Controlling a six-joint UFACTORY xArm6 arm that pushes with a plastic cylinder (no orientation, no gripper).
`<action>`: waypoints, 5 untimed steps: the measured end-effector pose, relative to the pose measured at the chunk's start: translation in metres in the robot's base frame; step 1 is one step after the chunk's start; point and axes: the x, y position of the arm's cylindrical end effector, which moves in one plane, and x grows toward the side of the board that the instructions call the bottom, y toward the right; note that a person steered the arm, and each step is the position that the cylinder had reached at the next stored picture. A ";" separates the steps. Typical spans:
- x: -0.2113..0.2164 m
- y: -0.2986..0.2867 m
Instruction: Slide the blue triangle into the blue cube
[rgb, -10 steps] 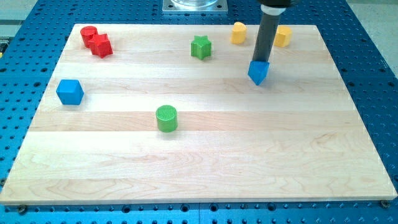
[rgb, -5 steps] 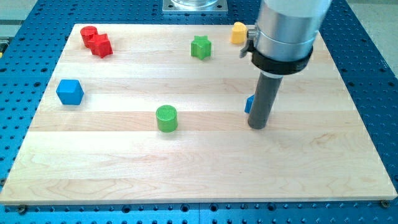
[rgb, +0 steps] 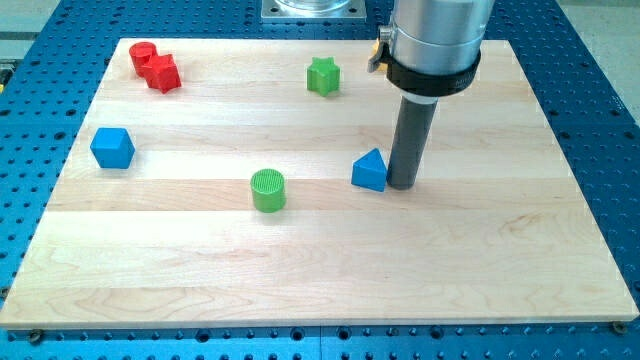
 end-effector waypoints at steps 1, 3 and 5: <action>0.017 -0.018; -0.005 -0.059; -0.032 -0.040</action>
